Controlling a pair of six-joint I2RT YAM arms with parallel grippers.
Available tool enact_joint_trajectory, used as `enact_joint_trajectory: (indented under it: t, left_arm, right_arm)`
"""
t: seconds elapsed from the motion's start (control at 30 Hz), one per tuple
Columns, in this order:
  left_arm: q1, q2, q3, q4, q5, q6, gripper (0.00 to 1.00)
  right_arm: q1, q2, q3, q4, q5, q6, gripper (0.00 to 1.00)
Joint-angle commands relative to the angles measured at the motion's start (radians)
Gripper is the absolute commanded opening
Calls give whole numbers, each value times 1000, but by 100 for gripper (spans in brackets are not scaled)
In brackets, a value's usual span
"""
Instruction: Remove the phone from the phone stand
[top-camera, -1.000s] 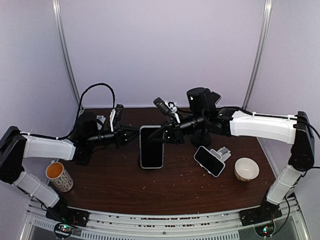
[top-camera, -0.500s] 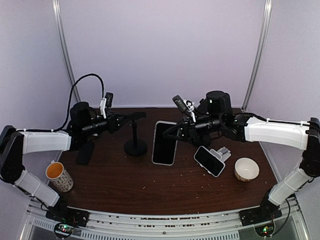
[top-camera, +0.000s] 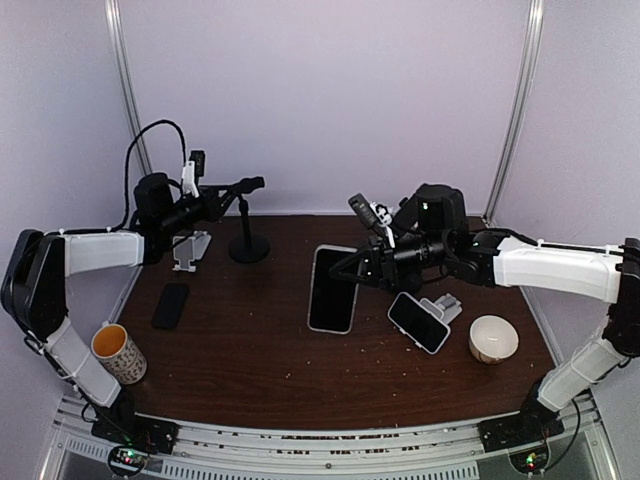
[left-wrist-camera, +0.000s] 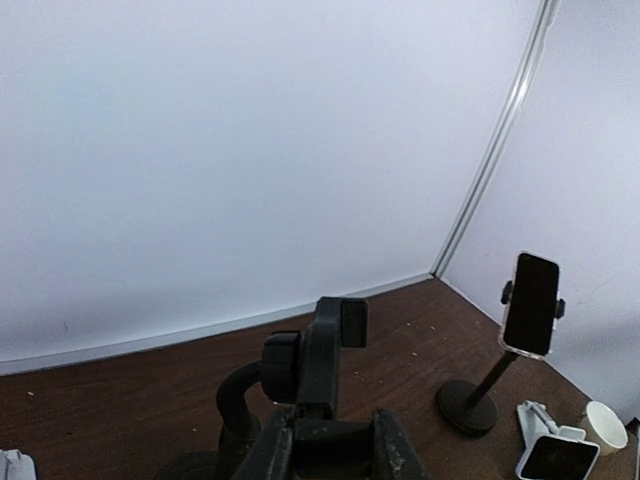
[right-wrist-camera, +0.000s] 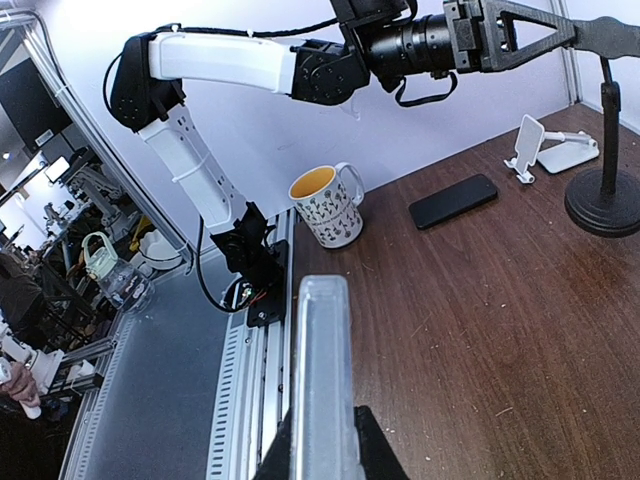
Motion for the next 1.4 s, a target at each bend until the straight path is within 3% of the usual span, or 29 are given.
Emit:
enact_joint_trajectory:
  t: [0.0,0.33,0.57,0.7,0.9,1.1,1.27,1.37]
  left_arm:
    - [40,65,89,159,-35,0,0]
    - [95,259,161,294,-44,-52,0]
    - [99,303,139,342,-34,-48,0]
    - [99,302,125,333,-29,-46,16]
    - [99,283,131,261,-36,-22,48]
    - [100,229,142,139,-64,11,93]
    - [97,106,104,-15,-172,27,98]
    - [96,2,124,-224,-269,43,98]
  right_arm:
    - [-4,-44,-5,31,9,-16,0]
    - [-6,-33,-5,6,16,-30,0]
    - [-6,-29,1,11,12,-23,0]
    - [-6,-20,11,14,10,-16,0]
    - [-5,-17,22,12,10,-14,0]
    - [-6,-14,22,20,30,3,0]
    - [-6,-21,28,12,68,20,0]
    - [-7,-29,29,23,83,43,0]
